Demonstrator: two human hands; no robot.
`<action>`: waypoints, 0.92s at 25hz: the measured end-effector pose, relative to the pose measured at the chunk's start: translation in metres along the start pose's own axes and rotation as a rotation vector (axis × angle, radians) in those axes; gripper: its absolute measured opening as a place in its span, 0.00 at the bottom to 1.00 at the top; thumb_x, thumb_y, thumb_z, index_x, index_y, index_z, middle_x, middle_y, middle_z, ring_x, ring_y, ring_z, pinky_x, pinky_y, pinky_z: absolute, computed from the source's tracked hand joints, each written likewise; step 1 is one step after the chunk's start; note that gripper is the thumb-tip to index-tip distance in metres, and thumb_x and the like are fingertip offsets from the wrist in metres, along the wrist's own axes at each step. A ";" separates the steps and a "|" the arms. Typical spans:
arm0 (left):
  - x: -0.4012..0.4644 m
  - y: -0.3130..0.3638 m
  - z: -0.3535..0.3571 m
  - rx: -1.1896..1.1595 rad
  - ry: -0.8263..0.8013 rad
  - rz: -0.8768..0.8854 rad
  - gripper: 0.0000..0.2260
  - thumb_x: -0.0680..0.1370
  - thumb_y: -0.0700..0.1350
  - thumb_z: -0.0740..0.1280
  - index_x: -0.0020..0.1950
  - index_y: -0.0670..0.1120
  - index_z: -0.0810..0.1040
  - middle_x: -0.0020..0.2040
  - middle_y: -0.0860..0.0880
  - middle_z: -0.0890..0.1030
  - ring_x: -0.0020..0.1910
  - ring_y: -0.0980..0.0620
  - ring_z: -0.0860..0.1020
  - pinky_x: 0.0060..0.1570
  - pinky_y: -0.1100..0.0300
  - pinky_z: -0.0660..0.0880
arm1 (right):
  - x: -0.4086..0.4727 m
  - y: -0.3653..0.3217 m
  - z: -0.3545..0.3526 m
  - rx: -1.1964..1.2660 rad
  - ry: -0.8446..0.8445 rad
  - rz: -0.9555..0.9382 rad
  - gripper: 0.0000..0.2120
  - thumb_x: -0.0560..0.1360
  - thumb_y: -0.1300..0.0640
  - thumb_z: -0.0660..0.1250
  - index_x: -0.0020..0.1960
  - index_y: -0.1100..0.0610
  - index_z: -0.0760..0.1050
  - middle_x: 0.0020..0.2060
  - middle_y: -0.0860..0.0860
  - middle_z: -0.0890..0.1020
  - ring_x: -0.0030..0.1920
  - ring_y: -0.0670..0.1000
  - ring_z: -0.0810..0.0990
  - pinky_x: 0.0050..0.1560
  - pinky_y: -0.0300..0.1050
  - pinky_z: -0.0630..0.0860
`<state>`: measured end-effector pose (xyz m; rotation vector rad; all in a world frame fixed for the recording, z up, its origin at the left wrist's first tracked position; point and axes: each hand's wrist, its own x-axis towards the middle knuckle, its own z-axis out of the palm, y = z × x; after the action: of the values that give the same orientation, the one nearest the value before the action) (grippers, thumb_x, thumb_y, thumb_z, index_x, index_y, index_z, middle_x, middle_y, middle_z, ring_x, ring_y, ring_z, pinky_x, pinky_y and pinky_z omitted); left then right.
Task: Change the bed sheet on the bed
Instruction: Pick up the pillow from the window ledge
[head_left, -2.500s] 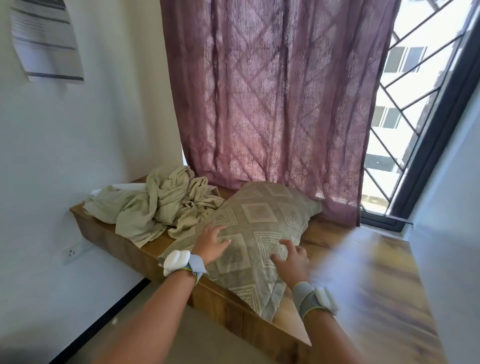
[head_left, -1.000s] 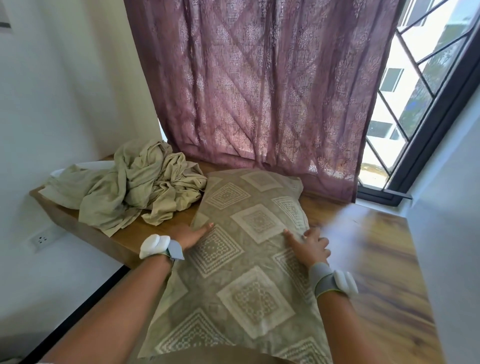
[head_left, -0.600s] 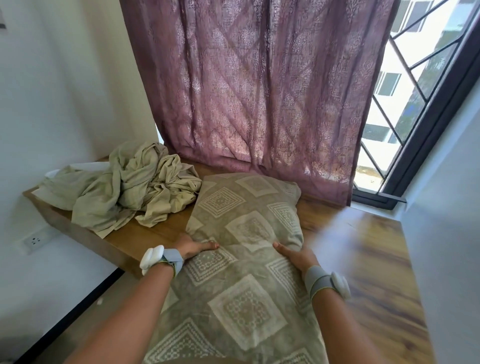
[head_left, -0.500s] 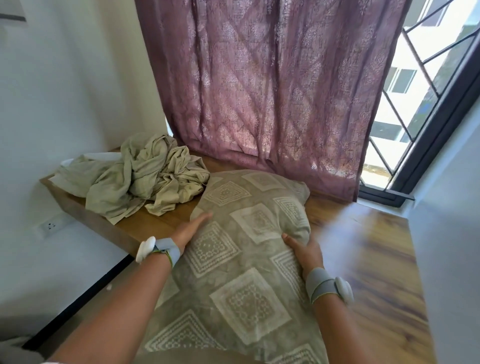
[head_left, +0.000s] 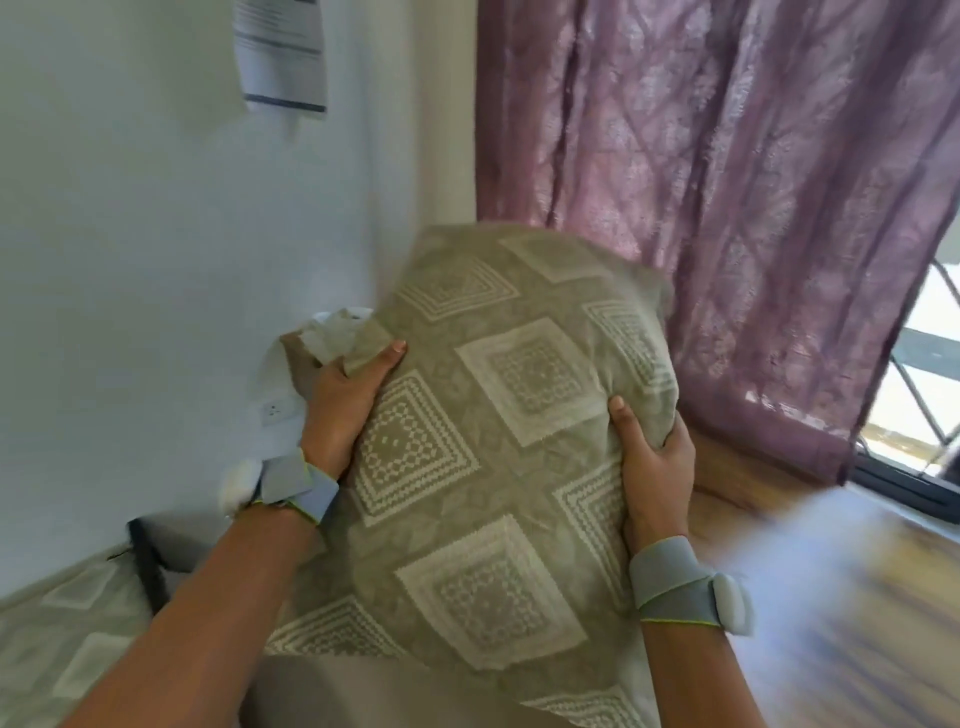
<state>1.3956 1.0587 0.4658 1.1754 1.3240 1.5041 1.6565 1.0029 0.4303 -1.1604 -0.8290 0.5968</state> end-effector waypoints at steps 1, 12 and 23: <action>-0.007 0.009 -0.025 0.017 0.043 0.008 0.15 0.71 0.58 0.72 0.52 0.52 0.81 0.46 0.57 0.82 0.46 0.58 0.81 0.47 0.64 0.76 | -0.012 -0.008 0.015 0.032 -0.046 -0.001 0.11 0.71 0.48 0.74 0.51 0.49 0.79 0.47 0.46 0.85 0.49 0.45 0.83 0.55 0.49 0.79; -0.257 0.029 -0.445 0.202 0.630 -0.059 0.25 0.72 0.61 0.70 0.57 0.41 0.80 0.50 0.44 0.81 0.49 0.45 0.79 0.52 0.54 0.74 | -0.374 -0.045 0.204 0.165 -0.626 0.132 0.08 0.72 0.48 0.72 0.51 0.44 0.77 0.51 0.43 0.82 0.54 0.45 0.80 0.60 0.50 0.77; -0.616 0.033 -0.800 0.384 1.182 -0.296 0.23 0.72 0.61 0.68 0.58 0.45 0.75 0.56 0.46 0.79 0.51 0.46 0.77 0.52 0.53 0.72 | -0.825 -0.094 0.302 0.142 -1.216 0.356 0.07 0.73 0.49 0.71 0.50 0.47 0.76 0.48 0.44 0.82 0.51 0.48 0.80 0.61 0.54 0.76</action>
<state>0.7772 0.2629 0.3976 0.1353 2.4970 1.8011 0.9347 0.4982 0.3623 -0.7318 -1.5582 1.7027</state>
